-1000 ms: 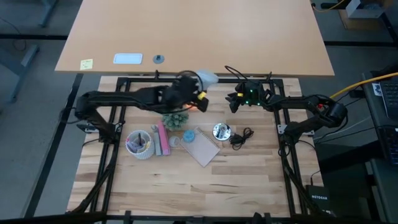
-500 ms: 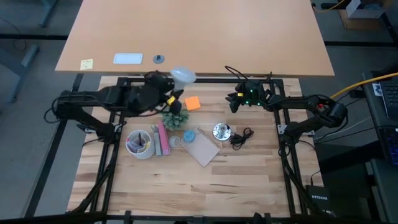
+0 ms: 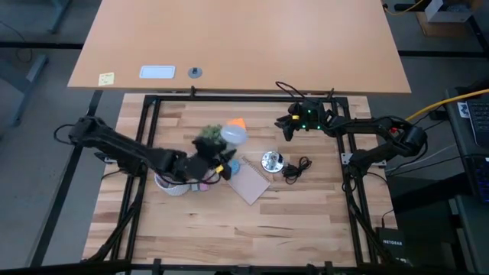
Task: Screw lightbulb
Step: Insert the lightbulb into the silver lamp socket
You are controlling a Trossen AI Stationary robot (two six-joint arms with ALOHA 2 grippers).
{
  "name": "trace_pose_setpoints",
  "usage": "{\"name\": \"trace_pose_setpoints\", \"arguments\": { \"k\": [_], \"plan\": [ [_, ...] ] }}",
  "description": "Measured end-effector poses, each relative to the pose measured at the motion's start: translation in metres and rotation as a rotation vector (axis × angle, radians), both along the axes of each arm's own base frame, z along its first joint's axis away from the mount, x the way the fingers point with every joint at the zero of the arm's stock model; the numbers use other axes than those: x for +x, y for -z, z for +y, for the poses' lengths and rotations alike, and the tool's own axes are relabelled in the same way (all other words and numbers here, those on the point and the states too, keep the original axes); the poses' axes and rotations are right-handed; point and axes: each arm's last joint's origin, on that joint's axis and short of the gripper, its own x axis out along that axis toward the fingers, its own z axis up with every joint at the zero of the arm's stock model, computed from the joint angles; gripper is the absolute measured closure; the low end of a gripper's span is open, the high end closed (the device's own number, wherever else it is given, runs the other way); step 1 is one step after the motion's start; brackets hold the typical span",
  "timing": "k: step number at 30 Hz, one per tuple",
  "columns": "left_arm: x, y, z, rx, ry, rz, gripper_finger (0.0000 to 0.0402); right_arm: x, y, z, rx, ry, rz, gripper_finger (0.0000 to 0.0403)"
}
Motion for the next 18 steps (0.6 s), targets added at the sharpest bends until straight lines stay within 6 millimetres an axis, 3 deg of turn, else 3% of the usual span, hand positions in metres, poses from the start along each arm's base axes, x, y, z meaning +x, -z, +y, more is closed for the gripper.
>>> {"name": "trace_pose_setpoints", "arguments": {
  "k": [5, 9, 18],
  "plan": [
    [0.008, 0.05, 0.021, -0.005, 0.082, -0.177, 0.0251, 0.002, -0.004, 0.001, 0.006, -0.076, -0.057, 0.0276],
    [0.027, 0.08, 0.039, 0.009, 0.216, -0.216, 0.0251, 0.003, -0.007, 0.002, 0.009, -0.124, -0.096, 0.0276],
    [0.066, 0.117, 0.067, 0.19, 0.377, -0.291, 0.0251, 0.006, -0.014, 0.006, 0.064, -0.318, -0.209, 0.0276]
  ]
}}
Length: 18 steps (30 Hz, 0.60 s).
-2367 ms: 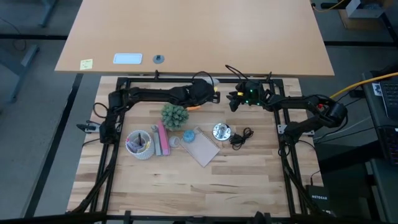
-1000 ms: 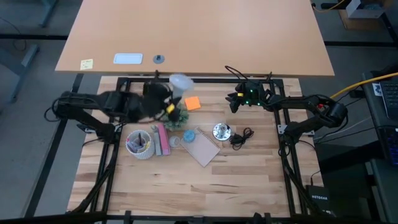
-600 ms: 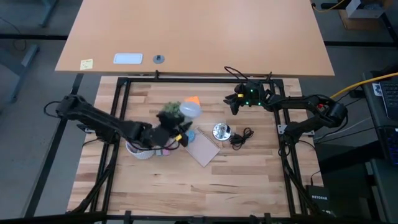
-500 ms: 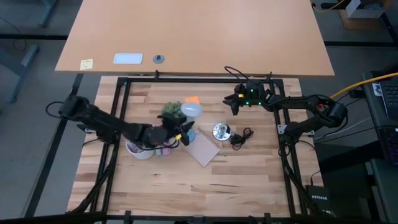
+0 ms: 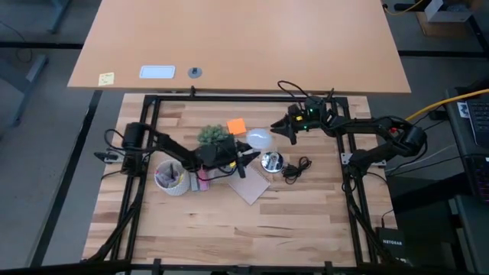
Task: Screw lightbulb
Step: Insert the lightbulb into the silver lamp socket
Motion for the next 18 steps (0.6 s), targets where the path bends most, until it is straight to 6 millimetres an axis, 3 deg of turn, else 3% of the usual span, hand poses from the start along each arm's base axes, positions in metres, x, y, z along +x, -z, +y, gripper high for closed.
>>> {"name": "trace_pose_setpoints", "arguments": {
  "k": [7, 18],
  "plan": [
    [0.013, 0.007, 0.013, 0.038, 0.101, 0.016, 0.0251, 0.002, -0.01, 0.002, 0.024, -0.112, -0.098, 0.0276],
    [0.035, 0.003, 0.024, 0.088, 0.09, 0.157, 0.0251, 0.003, -0.009, 0.005, 0.058, -0.161, -0.099, 0.0276]
  ]
}}
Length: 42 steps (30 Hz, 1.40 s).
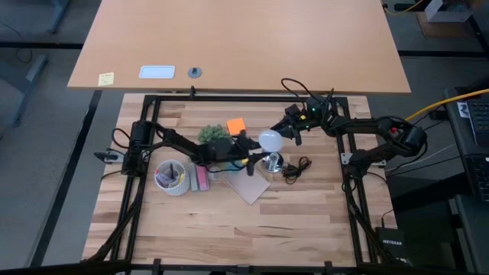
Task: Screw lightbulb
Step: Insert the lightbulb into the silver lamp socket
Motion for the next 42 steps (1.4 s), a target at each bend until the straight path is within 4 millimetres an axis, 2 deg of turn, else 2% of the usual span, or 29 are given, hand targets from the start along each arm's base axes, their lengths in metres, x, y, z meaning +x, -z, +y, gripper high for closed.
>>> {"name": "trace_pose_setpoints", "arguments": {
  "k": [10, 34, 42],
  "plan": [
    [0.014, -0.004, -0.002, 0.001, 0.02, 0.102, 0.0251, 0.011, 0.0, 0.017, -0.008, -0.048, 0.006, 0.0276],
    [0.014, -0.001, -0.002, -0.008, 0.007, 0.134, 0.0251, 0.012, 0.001, 0.013, -0.098, 0.097, 0.028, 0.0276],
    [0.015, -0.004, -0.002, -0.003, 0.01, 0.113, 0.0251, 0.0, -0.016, 0.019, -0.184, 0.115, 0.017, 0.0276]
  ]
}}
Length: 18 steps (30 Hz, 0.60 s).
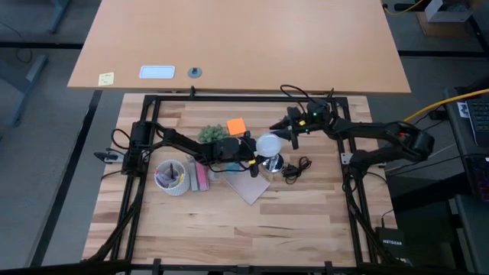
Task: Screw lightbulb
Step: Insert the lightbulb into the silver lamp socket
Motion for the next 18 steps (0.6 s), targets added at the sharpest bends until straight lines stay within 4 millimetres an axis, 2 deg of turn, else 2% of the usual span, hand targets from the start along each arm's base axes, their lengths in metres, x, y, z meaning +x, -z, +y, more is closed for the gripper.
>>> {"name": "trace_pose_setpoints", "arguments": {
  "k": [6, 12, 15, 18],
  "plan": [
    [0.006, -0.009, 0.0, 0.049, 0.007, -0.023, 0.0251, -0.018, -0.014, 0.009, -0.077, 0.101, 0.061, 0.0276],
    [0.006, -0.009, 0.0, 0.044, 0.006, -0.019, 0.0251, -0.034, -0.02, 0.018, -0.063, 0.161, 0.134, 0.0276],
    [0.006, -0.009, 0.0, 0.016, 0.003, -0.024, 0.0251, -0.041, -0.02, 0.022, -0.035, 0.165, 0.178, 0.0276],
    [0.006, -0.009, 0.0, 0.0, 0.002, -0.026, 0.0251, -0.049, -0.018, 0.027, 0.064, 0.179, 0.232, 0.0276]
  ]
}}
